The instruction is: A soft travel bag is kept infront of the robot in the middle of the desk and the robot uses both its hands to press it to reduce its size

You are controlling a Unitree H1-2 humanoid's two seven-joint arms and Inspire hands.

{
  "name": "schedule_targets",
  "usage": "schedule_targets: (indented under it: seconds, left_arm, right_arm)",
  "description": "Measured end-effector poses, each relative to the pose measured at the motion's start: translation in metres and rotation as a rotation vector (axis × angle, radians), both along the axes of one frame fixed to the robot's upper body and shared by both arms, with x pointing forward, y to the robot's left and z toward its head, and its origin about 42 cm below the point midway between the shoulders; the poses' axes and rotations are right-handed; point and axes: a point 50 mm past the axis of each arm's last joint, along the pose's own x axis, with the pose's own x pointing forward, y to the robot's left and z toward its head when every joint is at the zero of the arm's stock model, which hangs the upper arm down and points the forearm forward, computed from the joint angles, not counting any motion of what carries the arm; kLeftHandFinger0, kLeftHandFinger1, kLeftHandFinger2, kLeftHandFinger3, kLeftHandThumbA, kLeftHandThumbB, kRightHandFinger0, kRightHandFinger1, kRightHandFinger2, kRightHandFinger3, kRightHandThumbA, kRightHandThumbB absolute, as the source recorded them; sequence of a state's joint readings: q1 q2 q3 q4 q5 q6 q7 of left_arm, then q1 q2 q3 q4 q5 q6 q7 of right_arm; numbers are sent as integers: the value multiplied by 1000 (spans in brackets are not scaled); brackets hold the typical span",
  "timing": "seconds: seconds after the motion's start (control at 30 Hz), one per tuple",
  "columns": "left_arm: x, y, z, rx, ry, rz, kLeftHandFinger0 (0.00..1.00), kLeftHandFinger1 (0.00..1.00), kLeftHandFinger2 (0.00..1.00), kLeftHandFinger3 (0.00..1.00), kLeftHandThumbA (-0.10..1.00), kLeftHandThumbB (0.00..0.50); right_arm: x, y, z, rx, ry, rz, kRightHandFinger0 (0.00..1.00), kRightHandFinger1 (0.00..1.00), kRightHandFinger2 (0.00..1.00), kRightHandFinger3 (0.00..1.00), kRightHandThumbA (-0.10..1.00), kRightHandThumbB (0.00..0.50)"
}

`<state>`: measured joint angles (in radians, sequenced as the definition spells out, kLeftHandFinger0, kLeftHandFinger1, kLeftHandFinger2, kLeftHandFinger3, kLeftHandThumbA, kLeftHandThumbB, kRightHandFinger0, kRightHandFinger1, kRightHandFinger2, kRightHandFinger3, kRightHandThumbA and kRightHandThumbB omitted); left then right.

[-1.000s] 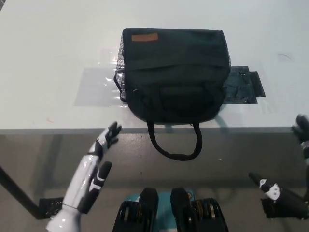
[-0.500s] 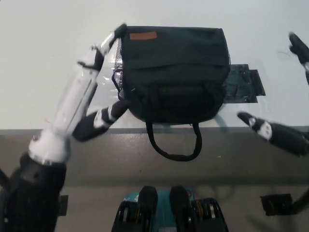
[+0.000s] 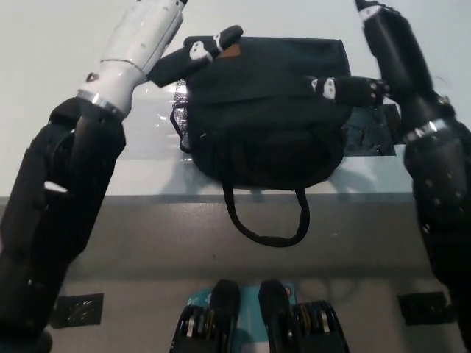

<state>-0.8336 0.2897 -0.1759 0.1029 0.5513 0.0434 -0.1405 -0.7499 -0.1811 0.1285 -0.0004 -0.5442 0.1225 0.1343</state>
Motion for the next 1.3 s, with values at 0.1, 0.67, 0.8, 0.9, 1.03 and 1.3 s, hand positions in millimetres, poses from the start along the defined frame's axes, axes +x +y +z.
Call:
schedule_targets:
  seconds: [0.1, 0.67, 0.8, 0.9, 1.03, 1.3]
  left_arm:
    - [10, -10, -1, -126, 82, -17, 1000, 1000, 1000, 1000, 1000, 306]
    - [42, -89, 29, -509, 305, -169, 1000, 1000, 1000, 1000, 1000, 302]
    - [50, -93, 29, -516, 333, -160, 1000, 1000, 1000, 1000, 1000, 291]
    - [55, -93, 24, -529, 356, -146, 1000, 1000, 1000, 1000, 1000, 262]
    - [61, -91, 13, -542, 381, -124, 1000, 1000, 1000, 1000, 1000, 220]
    - [76, -76, -12, -501, 416, -75, 1000, 1000, 1000, 1000, 1000, 266]
  right_arm:
    - [16, 6, -6, 94, 80, 7, 1000, 1000, 1000, 1000, 1000, 302]
    - [57, 59, 21, 520, 213, 163, 1000, 1000, 1000, 1000, 1000, 320]
    - [63, 59, 16, 553, 229, 164, 1000, 1000, 1000, 1000, 1000, 309]
    - [67, 59, 13, 575, 248, 164, 1000, 1000, 1000, 1000, 1000, 302]
    - [73, 62, 9, 583, 271, 159, 1000, 1000, 1000, 1000, 1000, 320]
    - [82, 61, -6, 550, 317, 130, 1000, 1000, 1000, 1000, 1000, 293]
